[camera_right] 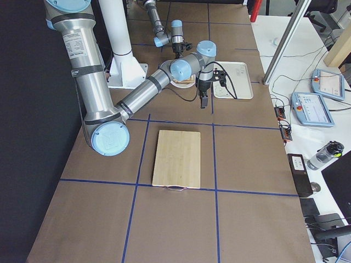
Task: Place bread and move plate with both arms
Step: 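Grip the plate rim with the left gripper, then slide the plate with the left gripper onto the white bear tray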
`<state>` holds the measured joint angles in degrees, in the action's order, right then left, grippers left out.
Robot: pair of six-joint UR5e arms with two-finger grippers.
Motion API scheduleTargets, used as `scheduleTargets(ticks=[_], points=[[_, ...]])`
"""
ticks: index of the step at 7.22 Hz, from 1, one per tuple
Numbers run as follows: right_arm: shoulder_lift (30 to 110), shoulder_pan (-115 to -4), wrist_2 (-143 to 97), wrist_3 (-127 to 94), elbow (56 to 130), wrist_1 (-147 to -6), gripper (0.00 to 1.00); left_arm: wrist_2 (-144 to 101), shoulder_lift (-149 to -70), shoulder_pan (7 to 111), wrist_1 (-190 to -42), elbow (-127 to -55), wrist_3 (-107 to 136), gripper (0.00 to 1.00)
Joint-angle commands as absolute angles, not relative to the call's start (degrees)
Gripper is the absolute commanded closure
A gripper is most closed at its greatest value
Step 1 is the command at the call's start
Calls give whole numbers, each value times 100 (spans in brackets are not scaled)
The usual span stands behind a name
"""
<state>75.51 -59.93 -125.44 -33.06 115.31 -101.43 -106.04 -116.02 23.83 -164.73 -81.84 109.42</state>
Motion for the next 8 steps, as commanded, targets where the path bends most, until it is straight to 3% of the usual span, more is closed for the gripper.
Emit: scheduleTargets(ticks=[1, 5, 8], points=[[7611, -6090, -12551, -3296, 11531, -10151, 0, -10608, -11593, 2434, -16497, -8349, 10942, 97], [8277, -6948, -13179, -2331, 11401, -10099, 0, -10600, -11663, 2961, -16515, -8429, 11503, 99], [8288, -7487, -13492, -2268, 11057, -10081, 0, -9252, -11943, 3006, -16619, -8420, 12459, 99]])
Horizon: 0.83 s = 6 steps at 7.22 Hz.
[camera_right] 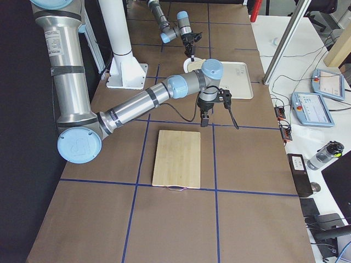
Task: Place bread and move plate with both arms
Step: 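Slide the plate with the left gripper onto the white bear tray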
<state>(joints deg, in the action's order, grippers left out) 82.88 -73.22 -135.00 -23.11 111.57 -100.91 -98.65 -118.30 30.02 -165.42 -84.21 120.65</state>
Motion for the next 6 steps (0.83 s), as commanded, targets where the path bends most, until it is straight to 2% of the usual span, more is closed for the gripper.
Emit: scheduleTargets(ticks=[1, 4, 6], points=[[8279, -7567, -13474, -2250, 11057, -10081, 0, -8681, -11953, 2988, -16664, -8324, 12463, 99], [8699, -7856, -13430, -1562, 11030, -10081, 0, -8086, -12882, 3075, -16647, -6816, 12463, 99], [8806, -8365, -13465, -173, 10584, -10090, 0, -8086, -13418, 3312, -16646, -5990, 12489, 99]])
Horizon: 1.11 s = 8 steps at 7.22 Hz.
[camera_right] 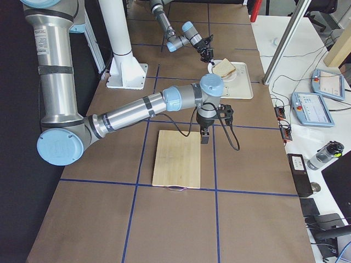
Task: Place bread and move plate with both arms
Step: 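Slide the plate with the left gripper onto the white bear tray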
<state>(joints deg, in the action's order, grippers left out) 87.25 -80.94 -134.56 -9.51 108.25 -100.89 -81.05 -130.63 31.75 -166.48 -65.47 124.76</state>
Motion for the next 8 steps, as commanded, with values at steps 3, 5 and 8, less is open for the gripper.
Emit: scheduleTargets(ticks=[3, 5, 8], points=[[8886, -8376, -13465, -26, 10538, -10090, 0, -8095, -13720, 3428, -16638, -5248, 12507, 98], [8886, -8385, -13465, -35, 10538, -10090, 0, -8147, -13711, 3497, -16620, -5273, 12446, 28], [8886, -8385, -13456, -26, 10538, -10090, 0, -9802, -12925, 4233, -15493, -6662, 12017, 0]])
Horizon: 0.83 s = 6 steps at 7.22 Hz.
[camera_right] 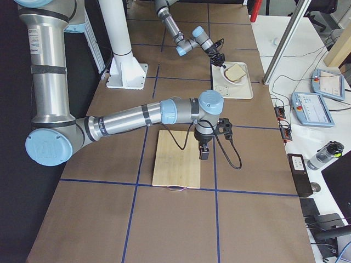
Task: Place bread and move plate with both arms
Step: 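Release the plate and pull the left arm back away from the tray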
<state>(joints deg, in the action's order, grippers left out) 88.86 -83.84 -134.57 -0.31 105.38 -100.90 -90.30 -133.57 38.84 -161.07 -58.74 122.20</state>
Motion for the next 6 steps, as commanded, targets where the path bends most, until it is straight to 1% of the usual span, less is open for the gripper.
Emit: scheduleTargets(ticks=[1, 3, 4, 6], points=[[8894, -8385, -13447, -9, 10538, -10090, 0, -10348, -12572, 4497, -14503, -7628, 11475, 0], [8956, -8411, -13430, 35, 10538, -10090, 0, -10687, -12105, 4614, -12578, -9019, 10273, 0], [8973, -8446, -13421, 26, 10529, -10090, 0, -10818, -11842, 4693, -11611, -9653, 9300, 0], [9140, -8665, -13465, 288, 10320, -10099, 0, -10846, -11166, 4982, -10376, -10674, 7628, 0]])
